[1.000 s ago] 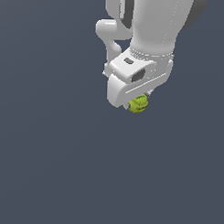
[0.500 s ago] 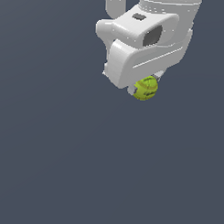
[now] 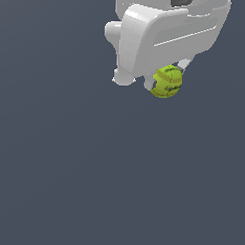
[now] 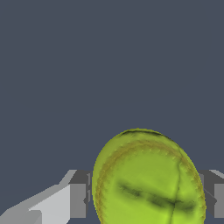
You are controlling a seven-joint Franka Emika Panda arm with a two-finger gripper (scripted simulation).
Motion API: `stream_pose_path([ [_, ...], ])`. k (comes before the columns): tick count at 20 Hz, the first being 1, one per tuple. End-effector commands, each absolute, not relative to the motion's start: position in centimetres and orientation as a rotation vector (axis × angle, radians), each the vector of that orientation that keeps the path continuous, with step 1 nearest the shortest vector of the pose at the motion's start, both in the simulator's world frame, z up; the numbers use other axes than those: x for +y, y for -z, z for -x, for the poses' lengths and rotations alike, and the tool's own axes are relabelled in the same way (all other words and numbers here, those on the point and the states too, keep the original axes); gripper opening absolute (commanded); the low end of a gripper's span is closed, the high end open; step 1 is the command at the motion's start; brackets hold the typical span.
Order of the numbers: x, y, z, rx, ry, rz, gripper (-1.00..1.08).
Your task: Pick up the object and move it to a goal position.
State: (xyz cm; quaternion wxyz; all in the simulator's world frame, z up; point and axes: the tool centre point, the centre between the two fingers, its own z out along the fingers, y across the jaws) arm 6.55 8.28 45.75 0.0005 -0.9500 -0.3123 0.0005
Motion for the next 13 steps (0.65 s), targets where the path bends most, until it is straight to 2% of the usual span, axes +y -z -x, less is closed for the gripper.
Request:
stream_pose_path([
  [1, 8.3, -46.5, -6.7, -0.981, 0.0, 2.984, -1.0],
  [13, 8.4, -47.7, -7.1, -0.98, 0.0, 2.984, -1.0],
])
